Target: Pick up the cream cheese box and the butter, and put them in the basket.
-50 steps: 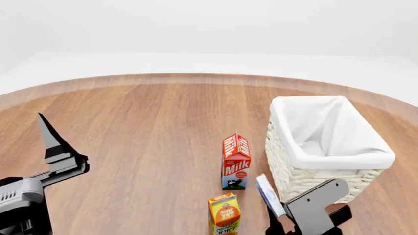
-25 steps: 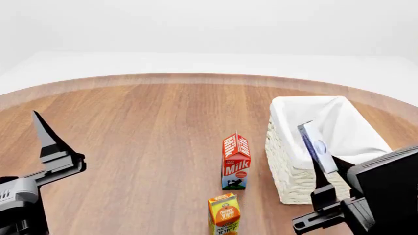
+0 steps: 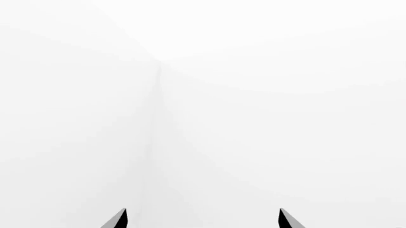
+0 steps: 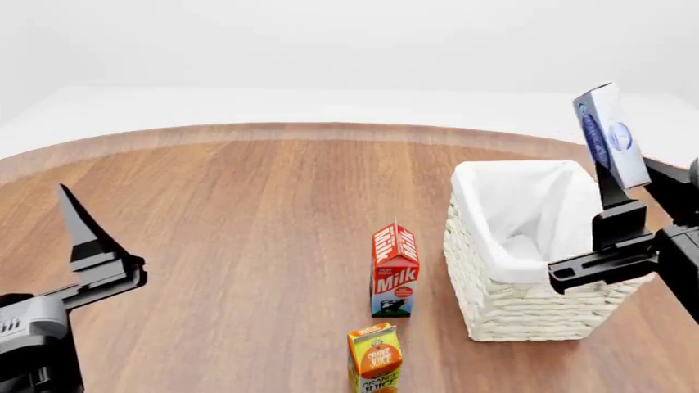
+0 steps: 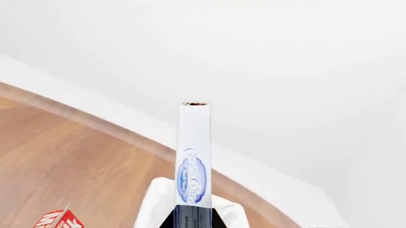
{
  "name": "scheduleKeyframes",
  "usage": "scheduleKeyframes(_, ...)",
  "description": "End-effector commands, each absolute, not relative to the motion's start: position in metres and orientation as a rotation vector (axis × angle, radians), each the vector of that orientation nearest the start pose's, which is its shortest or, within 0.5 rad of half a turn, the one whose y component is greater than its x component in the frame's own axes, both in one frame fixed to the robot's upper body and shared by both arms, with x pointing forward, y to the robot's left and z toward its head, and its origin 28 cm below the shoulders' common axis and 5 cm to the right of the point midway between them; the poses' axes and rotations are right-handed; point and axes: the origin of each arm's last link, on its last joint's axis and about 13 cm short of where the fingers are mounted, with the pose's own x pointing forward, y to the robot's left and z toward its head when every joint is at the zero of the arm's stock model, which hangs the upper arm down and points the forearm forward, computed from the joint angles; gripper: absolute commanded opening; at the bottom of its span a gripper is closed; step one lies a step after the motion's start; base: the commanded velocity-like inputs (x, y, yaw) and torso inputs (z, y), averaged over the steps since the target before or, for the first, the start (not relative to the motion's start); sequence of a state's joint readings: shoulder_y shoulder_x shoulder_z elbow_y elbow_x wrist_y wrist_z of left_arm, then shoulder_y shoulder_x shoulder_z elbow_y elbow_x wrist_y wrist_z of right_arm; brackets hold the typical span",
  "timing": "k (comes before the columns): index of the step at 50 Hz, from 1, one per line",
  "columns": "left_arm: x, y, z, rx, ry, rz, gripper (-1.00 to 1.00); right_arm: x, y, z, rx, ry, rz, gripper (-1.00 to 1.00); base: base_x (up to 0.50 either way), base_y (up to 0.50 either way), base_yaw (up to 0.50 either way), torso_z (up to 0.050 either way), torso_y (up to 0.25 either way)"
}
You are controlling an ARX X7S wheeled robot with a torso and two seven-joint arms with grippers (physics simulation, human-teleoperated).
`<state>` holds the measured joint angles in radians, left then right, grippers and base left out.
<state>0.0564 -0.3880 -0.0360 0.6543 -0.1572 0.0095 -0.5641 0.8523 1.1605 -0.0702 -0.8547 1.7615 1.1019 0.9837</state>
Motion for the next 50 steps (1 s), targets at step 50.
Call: scheduleKeyframes(50, 0.185, 0.256, 0.146, 0.086, -0.632, 0.376, 1.0, 0.301, -0.222, 0.266, -0.171, 0.38, -0.131, -1.0, 0.0, 0.0, 0.0, 0.0, 0.001)
